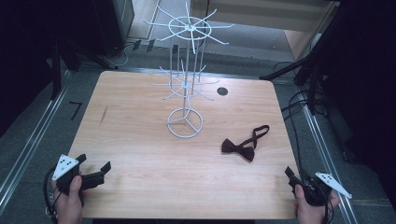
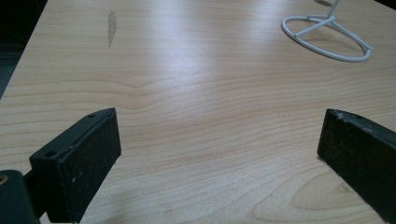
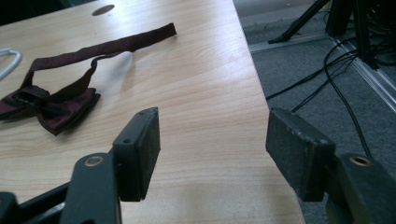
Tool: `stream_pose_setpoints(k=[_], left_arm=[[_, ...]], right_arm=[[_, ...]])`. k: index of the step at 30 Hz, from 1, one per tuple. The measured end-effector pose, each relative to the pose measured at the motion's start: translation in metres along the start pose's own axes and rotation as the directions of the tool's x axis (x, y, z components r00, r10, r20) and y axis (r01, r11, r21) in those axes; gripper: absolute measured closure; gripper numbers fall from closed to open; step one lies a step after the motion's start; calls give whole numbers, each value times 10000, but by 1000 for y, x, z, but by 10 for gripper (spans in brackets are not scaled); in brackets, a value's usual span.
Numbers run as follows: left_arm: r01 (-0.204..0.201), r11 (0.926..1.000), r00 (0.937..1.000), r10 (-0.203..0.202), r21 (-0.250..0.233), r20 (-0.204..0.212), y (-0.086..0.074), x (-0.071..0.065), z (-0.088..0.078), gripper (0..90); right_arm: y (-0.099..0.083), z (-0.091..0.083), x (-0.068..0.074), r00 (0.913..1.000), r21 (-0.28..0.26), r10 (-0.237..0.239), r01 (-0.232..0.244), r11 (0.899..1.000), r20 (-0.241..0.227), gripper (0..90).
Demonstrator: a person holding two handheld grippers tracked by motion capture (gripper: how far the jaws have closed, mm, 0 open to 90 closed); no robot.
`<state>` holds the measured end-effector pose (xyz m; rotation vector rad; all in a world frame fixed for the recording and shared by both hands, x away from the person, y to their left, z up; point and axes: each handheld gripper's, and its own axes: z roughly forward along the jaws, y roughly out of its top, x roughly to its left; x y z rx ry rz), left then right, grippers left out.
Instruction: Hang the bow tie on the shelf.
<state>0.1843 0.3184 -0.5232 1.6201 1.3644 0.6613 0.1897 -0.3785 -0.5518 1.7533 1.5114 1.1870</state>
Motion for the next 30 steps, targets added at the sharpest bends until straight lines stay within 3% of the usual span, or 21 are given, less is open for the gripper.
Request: stream_pose_setpoints(k=[3, 5, 7, 14, 17, 18, 20, 23, 29, 30], left_arm=[[13, 10000, 10000, -13, 24, 11, 0, 0, 0, 1], [-62, 9999, 10000, 62, 109, 8, 0, 0, 0, 1], [-70, 9999, 10000, 70, 112, -1, 0, 0, 1, 1], [-80, 9999, 10000, 80, 90, 34, 0, 0, 0, 1], [-70, 10000, 10000, 70, 67, 37, 0, 0, 0, 1], [-80, 9999, 10000, 79, 78, 40, 0, 0, 0, 1], [-100, 9999, 9999, 99, 105, 38, 0, 0, 0, 1], [-84, 9999, 10000, 84, 94, 48, 0, 0, 0, 1], [-71, 9999, 10000, 71, 81, 50, 0, 0, 0, 1], [-56, 10000, 10000, 56, 74, 54, 0, 0, 0, 1]], right_arm=[[4, 2, 6, 10000, 68, -74, 75, 9999, -27, 399], [8, 4, 13, 9973, 101, -633, 630, 9980, 375, 408], [10, 5, 16, 9962, 155, -770, 764, 9970, 396, 407], [33, 21, 49, 9815, 773, -1915, 1908, 9786, 24, 410], [39, 27, 58, 9786, 1063, -2056, 2054, 9729, -89, 410], [45, 35, 66, 9792, 1527, -2003, 2029, 9672, -325, 402], [51, 43, 72, 9758, 1937, -2089, 2176, 9566, -644, 391], [60, 55, 79, 9700, 2425, -2334, 2430, 9392, -678, 386], [79, 68, 87, 9724, 2872, -2230, 2332, 9290, -685, 379], [85, 73, 91, 9727, 3196, -2228, 2320, 9187, -657, 378]])
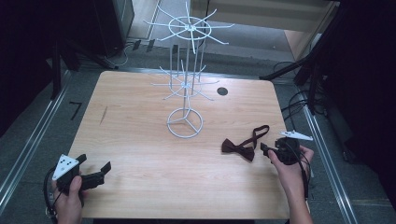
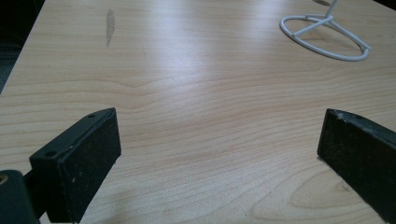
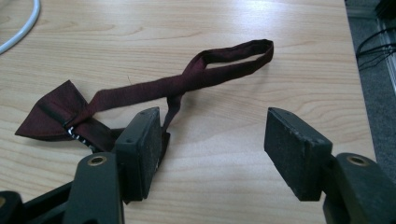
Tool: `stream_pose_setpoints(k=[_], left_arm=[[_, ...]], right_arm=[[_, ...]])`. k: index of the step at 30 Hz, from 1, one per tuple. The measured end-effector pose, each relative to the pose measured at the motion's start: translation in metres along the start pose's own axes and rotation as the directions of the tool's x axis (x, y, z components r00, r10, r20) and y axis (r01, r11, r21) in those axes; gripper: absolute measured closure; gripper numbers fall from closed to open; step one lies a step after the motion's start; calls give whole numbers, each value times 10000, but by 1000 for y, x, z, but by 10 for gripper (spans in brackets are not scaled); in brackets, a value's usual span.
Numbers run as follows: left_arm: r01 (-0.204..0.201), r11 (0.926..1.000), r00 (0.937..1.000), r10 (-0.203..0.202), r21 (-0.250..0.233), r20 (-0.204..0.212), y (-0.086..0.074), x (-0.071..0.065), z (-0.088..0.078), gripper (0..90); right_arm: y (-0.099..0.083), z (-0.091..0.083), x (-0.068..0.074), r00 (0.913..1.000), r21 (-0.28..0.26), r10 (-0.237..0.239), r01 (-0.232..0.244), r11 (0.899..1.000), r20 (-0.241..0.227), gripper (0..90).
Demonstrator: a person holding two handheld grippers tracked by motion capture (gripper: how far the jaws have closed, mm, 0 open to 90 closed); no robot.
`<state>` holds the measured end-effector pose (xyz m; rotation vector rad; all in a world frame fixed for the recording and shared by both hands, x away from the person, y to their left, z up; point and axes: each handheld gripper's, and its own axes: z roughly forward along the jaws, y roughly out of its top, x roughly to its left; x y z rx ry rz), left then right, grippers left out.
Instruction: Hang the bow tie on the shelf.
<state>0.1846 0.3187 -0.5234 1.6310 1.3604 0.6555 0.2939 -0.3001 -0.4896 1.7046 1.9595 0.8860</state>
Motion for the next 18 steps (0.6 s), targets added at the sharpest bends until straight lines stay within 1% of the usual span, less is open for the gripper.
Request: stream_pose_setpoints(k=[1, 3, 4, 5, 6, 7, 9, 10, 11, 13, 14, 15, 16, 18], left_arm=[[-9, 10000, 10000, 9, 5, 2, 0, 0, 0, 1], [-13, 10000, 10000, 13, 4, -2, 0, 0, 0, 1], [-13, 10000, 10000, 13, 4, -2, 0, 0, 0, 1], [-1, 10000, 10000, 1, 12, -11, 0, 0, 0, 1], [5, 10000, 10000, -5, 10, -9, 0, 0, 0, 1], [13, 10000, 10000, -13, 9, -10, 0, 0, 0, 1], [13, 10000, 10000, -13, 12, -12, 0, 0, 0, 1], [9, 10000, 10000, -9, 19, -17, 0, 0, 0, 1], [9, 10000, 10000, -9, 19, -17, 0, 0, 0, 1], [11, 10000, 10000, -11, 54, -3, 0, 0, 0, 1], [16, 10000, 10000, -16, 55, 1, 0, 0, 0, 1], [16, 10000, 10000, -16, 55, 1, 0, 0, 0, 1], [25, 10000, 10000, -25, 63, 0, 0, 0, 0, 1], [34, 10000, 10000, -34, 61, 2, 0, 0, 0, 1]], right_arm=[[3, 1, 1, 10000, 73, -3, 3, 10000, -8, 378], [11, 5, 3, 9999, 480, 122, -118, 9988, -83, 378], [11, 5, 3, 9999, 480, 122, -118, 9988, -83, 378], [17, 9, 5, 9999, 812, 160, -161, 9966, 18, 378], [17, 9, 5, 9999, 812, 160, -161, 9966, 18, 378], [22, 13, 7, 9997, 1062, 240, -241, 9940, 26, 377], [24, 14, 7, 9995, 1129, 327, -326, 9931, 11, 378], [31, 20, 7, 9982, 1425, 598, -600, 9880, 56, 379], [33, 22, 7, 9979, 1469, 648, -651, 9870, 65, 380], [37, 25, 7, 9957, 1615, 924, -929, 9825, 107, 385], [40, 28, 7, 9931, 1705, 1174, -1167, 9784, 60, 385], [40, 28, 7, 9931, 1705, 1174, -1167, 9784, 60, 385], [44, 32, 8, 9912, 1911, 1318, -1318, 9727, 127, 387], [47, 36, 9, 9909, 2063, 1322, -1344, 9692, 248, 390]])
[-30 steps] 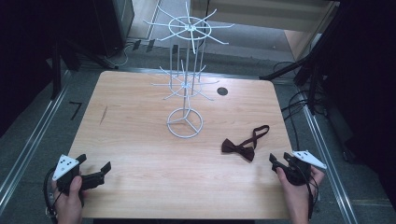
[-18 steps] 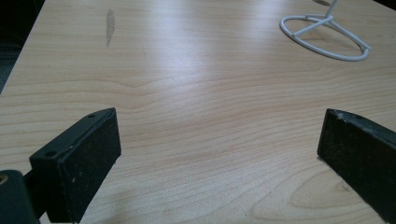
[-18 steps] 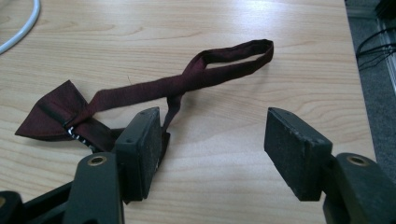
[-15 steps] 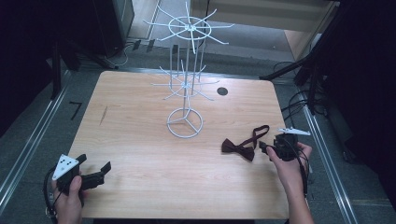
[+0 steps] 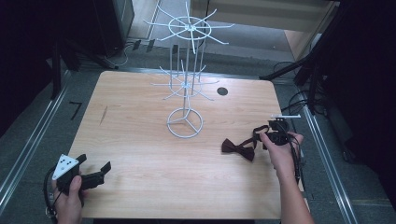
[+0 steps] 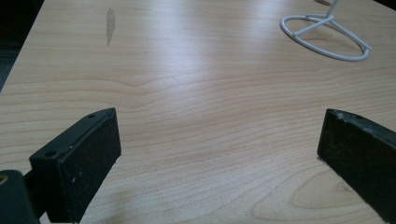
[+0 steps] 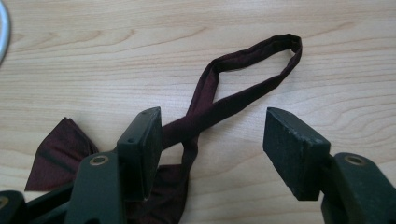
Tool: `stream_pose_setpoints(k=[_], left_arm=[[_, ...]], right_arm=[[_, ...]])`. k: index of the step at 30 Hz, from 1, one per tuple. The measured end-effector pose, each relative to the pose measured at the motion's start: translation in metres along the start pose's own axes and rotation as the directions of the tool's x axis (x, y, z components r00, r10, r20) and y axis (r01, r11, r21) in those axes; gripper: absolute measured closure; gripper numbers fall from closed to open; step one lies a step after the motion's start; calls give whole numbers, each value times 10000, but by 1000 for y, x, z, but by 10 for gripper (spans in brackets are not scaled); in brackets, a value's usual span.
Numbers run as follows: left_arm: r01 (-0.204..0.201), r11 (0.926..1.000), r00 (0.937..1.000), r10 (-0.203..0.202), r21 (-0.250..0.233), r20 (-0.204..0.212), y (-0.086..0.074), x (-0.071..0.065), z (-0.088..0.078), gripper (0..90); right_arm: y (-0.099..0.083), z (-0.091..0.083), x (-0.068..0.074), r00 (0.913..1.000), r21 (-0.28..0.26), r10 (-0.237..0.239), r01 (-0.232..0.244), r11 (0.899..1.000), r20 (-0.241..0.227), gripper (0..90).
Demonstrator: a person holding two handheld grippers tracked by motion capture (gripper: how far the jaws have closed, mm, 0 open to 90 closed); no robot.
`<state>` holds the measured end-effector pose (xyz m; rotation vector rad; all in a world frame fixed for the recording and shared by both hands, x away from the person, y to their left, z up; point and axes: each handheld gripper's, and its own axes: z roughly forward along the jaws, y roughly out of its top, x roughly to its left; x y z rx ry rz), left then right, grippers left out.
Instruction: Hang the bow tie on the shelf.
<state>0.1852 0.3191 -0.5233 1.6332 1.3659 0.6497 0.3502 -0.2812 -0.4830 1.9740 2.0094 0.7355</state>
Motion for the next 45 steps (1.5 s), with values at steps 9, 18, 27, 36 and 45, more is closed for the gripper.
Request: stream_pose_setpoints(k=[9, 18, 27, 36, 45], left_arm=[[5, 10000, 10000, -5, 9, 19, 0, 0, 0, 1], [54, 10000, 10000, -54, 0, 17, 0, 1, 0, 1], [57, 10000, 10000, -57, 27, 12, 0, 1, 0, 1], [94, 10000, 9999, -94, 4, 47, 0, 1, 0, 1], [114, 9999, 9999, -114, 13, 51, 0, 1, 0, 1]], right_arm=[[9, 19, 6, 9974, 833, 714, -715, 9940, 48, 426], [9, 35, 12, 9976, 1684, 697, -695, 9833, 44, 581], [6, 39, 15, 9962, 1772, 318, -457, 9831, 805, 776], [1, 39, 19, 9920, 1502, -617, 447, 9876, 1100, 889], [-10, 37, 11, 9959, 616, -675, 637, 9961, 608, 900]])
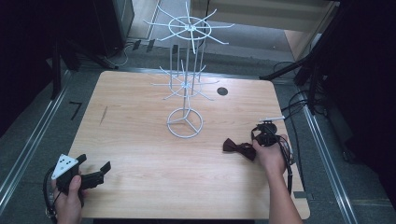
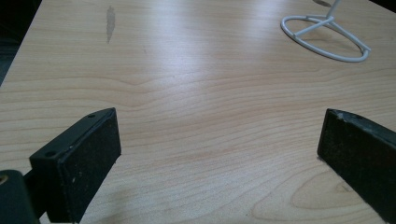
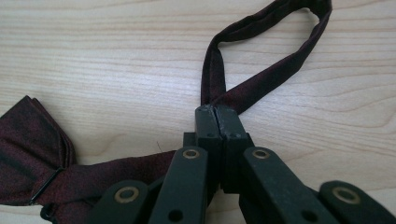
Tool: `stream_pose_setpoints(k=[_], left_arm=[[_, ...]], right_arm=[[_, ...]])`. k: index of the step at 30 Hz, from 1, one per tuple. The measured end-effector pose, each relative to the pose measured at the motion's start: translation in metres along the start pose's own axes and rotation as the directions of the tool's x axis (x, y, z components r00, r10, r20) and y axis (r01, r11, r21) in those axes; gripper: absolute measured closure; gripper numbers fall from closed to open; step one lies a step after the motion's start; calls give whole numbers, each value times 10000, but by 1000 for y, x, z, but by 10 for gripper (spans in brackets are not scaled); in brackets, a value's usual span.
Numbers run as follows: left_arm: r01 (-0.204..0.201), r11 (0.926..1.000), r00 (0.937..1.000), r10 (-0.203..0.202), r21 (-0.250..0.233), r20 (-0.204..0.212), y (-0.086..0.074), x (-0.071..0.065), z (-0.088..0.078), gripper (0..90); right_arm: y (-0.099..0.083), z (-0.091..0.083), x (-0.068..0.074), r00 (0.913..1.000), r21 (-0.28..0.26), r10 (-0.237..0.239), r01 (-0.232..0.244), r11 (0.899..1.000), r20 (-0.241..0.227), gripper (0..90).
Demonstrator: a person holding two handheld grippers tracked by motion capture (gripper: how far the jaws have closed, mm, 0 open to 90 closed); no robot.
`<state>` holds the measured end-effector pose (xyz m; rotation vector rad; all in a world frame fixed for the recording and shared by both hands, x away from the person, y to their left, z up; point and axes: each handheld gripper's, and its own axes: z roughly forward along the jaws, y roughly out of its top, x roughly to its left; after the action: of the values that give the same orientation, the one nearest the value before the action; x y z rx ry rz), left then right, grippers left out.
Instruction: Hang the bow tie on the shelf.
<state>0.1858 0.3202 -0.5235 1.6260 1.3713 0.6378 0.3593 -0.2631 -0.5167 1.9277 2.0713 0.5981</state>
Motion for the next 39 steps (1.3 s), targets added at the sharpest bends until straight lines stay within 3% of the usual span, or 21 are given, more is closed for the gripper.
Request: stream_pose_setpoints(k=[1, 2, 4, 9, 10, 11, 12, 13, 15, 16, 19, 21, 22, 24, 25, 27, 29, 30, 31, 32, 39], left_arm=[[0, 10000, 10000, 0, 0, 0, 0, 0, 0, 1], [-7, 10000, 10000, 7, 22, -6, 0, 0, 0, 1], [-18, 10000, 10000, 18, 38, -7, 0, 0, 0, 1], [-10, 10000, 10000, 10, -2, -30, 0, 0, 0, 1], [-10, 10000, 10000, 10, -2, -30, 0, 0, 0, 1], [-25, 10000, 10000, 25, 9, -30, 0, 0, 0, 1], [-25, 10000, 10000, 25, 9, -30, 0, 0, 0, 1], [-25, 10000, 10000, 25, 15, -24, 0, 0, 0, 1], [-16, 10000, 10000, 16, 1, -31, 0, 0, 0, 1], [-16, 10000, 10000, 16, 10, -26, 0, 0, 0, 1], [-15, 10000, 10000, 15, 8, -23, 0, 0, 0, 1], [-14, 10000, 10000, 14, 10, -20, 0, 0, 0, 1], [-14, 10000, 10000, 14, 7, -18, 0, 0, 0, 1], [-15, 10000, 10000, 15, 9, -19, 0, 0, 0, 1], [-15, 10000, 10000, 15, 9, -19, 0, 0, 0, 1], [-19, 10000, 10000, 19, 12, -19, 0, 0, 0, 1], [-17, 10000, 10000, 17, 10, -19, 0, 0, 0, 1], [-13, 10000, 10000, 13, 6, -16, 0, 0, 0, 1], [-13, 10000, 10000, 13, 6, -16, 0, 0, 0, 1], [-13, 10000, 10000, 13, 11, -16, 0, 0, 0, 1], [6, 10000, 10000, -6, 5, -13, 0, 0, 0, 1]], right_arm=[[0, 0, 0, 10000, 0, 0, 0, 10000, 0, 900], [-6, -1, -4, 10000, -478, -27, 25, 9989, -29, 900], [-11, -3, -7, 10000, -906, 15, -17, 9959, -18, 900], [-18, -15, -7, 9999, -2229, -11, -27, 9748, -170, 900], [-18, -15, -7, 9999, -2229, -11, -27, 9748, -170, 900], [-19, -21, -5, 9997, -2768, -120, 57, 9609, -210, 900], [-19, -21, -5, 9997, -2768, -120, 57, 9609, -210, 900], [-20, -27, -2, 9993, -3262, -288, 196, 9451, -235, 900], [-20, -30, -1, 9990, -3417, -339, 224, 9395, -276, 900], [-20, -35, 4, 9986, -3862, -481, 350, 9218, -241, 900], [-20, -41, 9, 9977, -4297, -627, 450, 9018, -271, 900], [-20, -42, 11, 9972, -4425, -701, 518, 8953, -250, 900], [-20, -45, 15, 9955, -4705, -901, 665, 8799, -279, 900], [-20, -48, 19, 9945, -4884, -1021, 780, 8691, -229, 900], [-20, -48, 19, 9945, -4884, -1021, 780, 8691, -229, 900], [-18, -55, 26, 9926, -5189, -1192, 910, 8500, -212, 900], [-17, -56, 28, 9923, -5256, -1212, 898, 8460, -255, 900], [-16, -60, 33, 9905, -5419, -1341, 972, 8348, -289, 900], [-16, -60, 33, 9905, -5419, -1341, 972, 8348, -289, 900], [-15, -64, 38, 9884, -5600, -1496, 1091, 8213, -269, 900], [-11, -73, 53, 9832, -5961, -1800, 1266, 7929, -307, 900]])
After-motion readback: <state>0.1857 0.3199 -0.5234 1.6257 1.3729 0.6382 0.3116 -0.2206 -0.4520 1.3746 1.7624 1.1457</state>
